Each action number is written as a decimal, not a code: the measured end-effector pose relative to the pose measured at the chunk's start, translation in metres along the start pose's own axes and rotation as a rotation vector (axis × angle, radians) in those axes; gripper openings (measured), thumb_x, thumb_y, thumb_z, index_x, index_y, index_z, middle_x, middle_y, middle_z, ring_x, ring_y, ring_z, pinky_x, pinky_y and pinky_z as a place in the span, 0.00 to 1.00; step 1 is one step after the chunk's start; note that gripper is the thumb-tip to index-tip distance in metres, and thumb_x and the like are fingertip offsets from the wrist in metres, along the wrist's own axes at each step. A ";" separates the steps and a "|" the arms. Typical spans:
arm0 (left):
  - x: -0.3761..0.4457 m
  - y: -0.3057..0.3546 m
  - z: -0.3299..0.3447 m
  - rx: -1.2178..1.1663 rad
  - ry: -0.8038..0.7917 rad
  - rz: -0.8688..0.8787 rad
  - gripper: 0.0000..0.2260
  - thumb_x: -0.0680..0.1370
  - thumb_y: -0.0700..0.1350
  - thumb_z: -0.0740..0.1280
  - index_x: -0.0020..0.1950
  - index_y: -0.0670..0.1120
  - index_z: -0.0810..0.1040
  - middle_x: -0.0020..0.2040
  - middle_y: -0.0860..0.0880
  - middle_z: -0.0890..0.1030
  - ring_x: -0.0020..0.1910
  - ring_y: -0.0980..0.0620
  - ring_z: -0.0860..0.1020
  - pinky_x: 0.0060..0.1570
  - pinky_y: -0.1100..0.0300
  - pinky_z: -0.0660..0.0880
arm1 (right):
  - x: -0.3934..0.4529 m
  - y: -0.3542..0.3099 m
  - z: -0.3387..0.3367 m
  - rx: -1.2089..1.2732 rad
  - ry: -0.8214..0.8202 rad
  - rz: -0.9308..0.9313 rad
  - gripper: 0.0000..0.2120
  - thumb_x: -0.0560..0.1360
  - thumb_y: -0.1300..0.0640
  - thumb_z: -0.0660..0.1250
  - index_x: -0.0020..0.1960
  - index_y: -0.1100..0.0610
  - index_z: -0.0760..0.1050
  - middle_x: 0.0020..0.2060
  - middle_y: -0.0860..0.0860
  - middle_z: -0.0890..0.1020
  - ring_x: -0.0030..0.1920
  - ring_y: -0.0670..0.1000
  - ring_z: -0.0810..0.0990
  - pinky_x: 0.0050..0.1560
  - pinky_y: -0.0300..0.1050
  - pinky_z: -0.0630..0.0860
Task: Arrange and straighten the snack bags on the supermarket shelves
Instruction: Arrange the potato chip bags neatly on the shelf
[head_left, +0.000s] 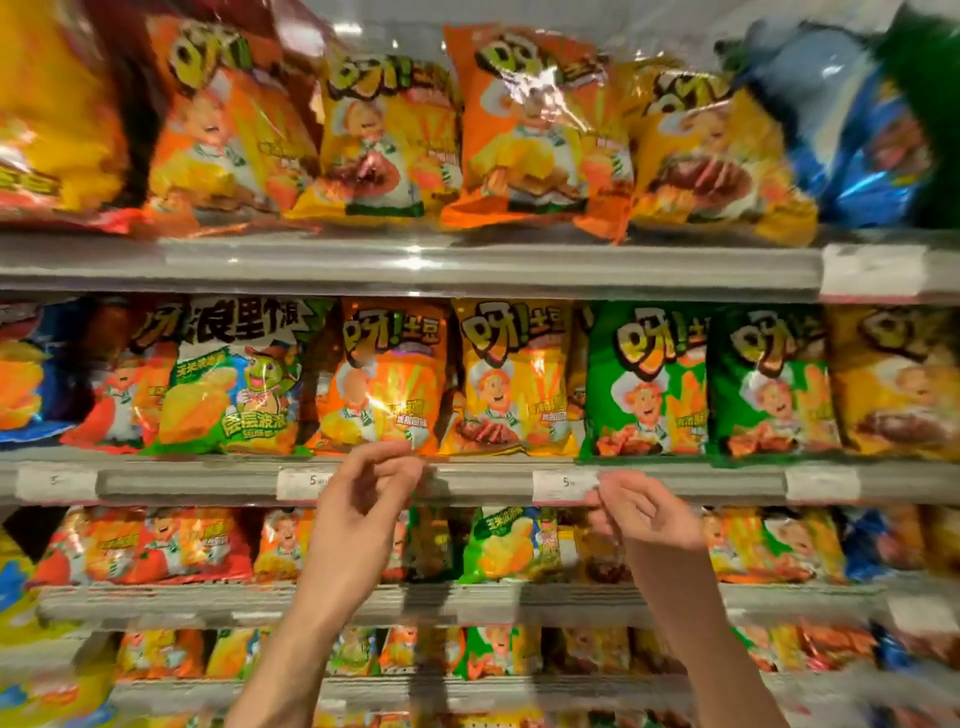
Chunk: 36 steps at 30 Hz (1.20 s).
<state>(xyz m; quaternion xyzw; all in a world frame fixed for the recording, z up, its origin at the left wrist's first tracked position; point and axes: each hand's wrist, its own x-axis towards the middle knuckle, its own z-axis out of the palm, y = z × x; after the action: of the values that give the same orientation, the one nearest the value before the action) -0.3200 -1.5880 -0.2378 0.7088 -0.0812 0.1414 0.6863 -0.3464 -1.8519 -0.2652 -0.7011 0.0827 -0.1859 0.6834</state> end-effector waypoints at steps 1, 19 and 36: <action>0.006 0.009 -0.002 -0.008 0.000 0.021 0.11 0.76 0.50 0.71 0.56 0.49 0.82 0.49 0.50 0.86 0.51 0.54 0.84 0.54 0.56 0.81 | 0.003 -0.009 0.003 0.001 -0.002 -0.036 0.07 0.80 0.59 0.68 0.55 0.61 0.80 0.42 0.56 0.86 0.39 0.51 0.82 0.42 0.40 0.78; 0.111 0.172 -0.030 0.170 0.012 0.457 0.05 0.80 0.51 0.70 0.56 0.56 0.80 0.51 0.59 0.84 0.52 0.57 0.83 0.53 0.55 0.81 | 0.052 -0.222 0.030 -0.281 0.068 -0.647 0.05 0.79 0.48 0.68 0.53 0.45 0.81 0.45 0.41 0.85 0.48 0.39 0.82 0.46 0.29 0.75; 0.169 0.215 0.050 0.651 -0.073 0.423 0.23 0.80 0.63 0.65 0.69 0.51 0.76 0.62 0.52 0.83 0.56 0.50 0.82 0.57 0.49 0.80 | 0.131 -0.275 0.034 -1.311 0.241 -0.785 0.23 0.83 0.39 0.54 0.66 0.52 0.76 0.56 0.51 0.84 0.66 0.56 0.74 0.67 0.55 0.66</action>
<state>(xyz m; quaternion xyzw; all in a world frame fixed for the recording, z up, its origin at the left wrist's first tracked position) -0.2219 -1.6340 0.0184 0.8616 -0.2007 0.2729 0.3780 -0.2518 -1.8547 0.0264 -0.9154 -0.0048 -0.4026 -0.0011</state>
